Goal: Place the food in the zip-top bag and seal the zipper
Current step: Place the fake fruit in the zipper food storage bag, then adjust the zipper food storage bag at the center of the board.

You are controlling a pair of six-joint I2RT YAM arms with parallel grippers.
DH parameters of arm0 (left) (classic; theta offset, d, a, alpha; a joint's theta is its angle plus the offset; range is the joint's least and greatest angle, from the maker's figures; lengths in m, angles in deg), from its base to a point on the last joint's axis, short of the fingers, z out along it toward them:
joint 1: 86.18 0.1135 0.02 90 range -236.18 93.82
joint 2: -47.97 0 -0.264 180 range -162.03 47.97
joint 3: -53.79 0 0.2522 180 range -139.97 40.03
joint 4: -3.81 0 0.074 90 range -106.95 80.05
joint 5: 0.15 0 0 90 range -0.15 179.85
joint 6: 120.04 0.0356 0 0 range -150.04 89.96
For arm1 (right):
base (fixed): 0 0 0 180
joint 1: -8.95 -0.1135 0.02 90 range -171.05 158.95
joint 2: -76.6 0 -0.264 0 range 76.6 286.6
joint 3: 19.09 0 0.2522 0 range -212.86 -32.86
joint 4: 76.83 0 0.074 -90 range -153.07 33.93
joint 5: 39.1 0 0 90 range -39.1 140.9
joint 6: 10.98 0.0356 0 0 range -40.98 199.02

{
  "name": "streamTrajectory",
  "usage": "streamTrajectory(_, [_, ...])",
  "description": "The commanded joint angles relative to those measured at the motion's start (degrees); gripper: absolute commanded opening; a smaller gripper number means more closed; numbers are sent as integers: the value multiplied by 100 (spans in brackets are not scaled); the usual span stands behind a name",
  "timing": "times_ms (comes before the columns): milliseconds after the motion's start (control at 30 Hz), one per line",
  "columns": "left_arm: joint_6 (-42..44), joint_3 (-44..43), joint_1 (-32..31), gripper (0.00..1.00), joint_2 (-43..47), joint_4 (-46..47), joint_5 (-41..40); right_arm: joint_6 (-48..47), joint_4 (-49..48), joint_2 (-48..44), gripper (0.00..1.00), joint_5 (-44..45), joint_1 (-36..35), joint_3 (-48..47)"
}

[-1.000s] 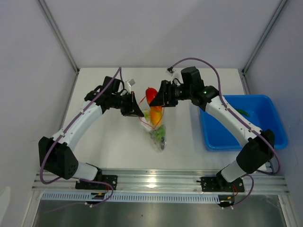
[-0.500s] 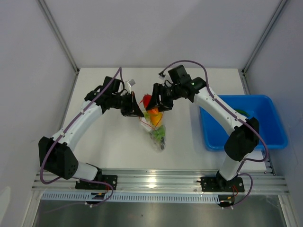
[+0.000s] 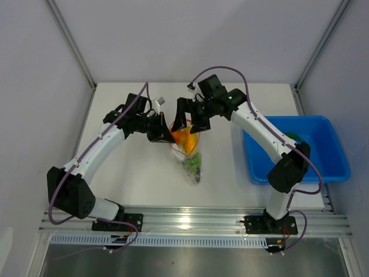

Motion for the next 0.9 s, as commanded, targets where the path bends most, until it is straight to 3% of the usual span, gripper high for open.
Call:
streamTrajectory(0, [110, -186, -39, 0, 211, -37, 7, -320, 175, -157, 100, 737, -54, -566])
streamTrajectory(100, [110, -186, -39, 1, 229, -55, -2, -644, 238, -394, 99, 1442, -54, -673])
streamTrajectory(233, [110, -195, -39, 1, 220, -63, 7, -971, -418, -902, 99, 1215, -2, -235])
streamTrajectory(367, [84, -239, -39, 1, 202, -55, 7, -315, -1150, -993, 99, -488, 691, 679])
streamTrajectory(433, [83, -248, -39, 1, 220, -72, -2, -311, -933, -843, 100, -430, 746, 524])
streamTrajectory(567, [92, -222, -56, 1, 246, -81, -19, -820, 174, -255, 97, 660, 570, -118])
streamTrajectory(600, [84, -195, -56, 1, 246, -64, -19, -899, 211, -184, 94, 713, 570, -163])
streamTrajectory(633, [83, -169, -56, 0, 264, -55, -19, -1083, 246, -96, 85, 713, 570, -207])
streamTrajectory(867, [75, -178, -74, 0, 290, -55, -63, -1480, 676, 607, 63, 1126, 517, -681])
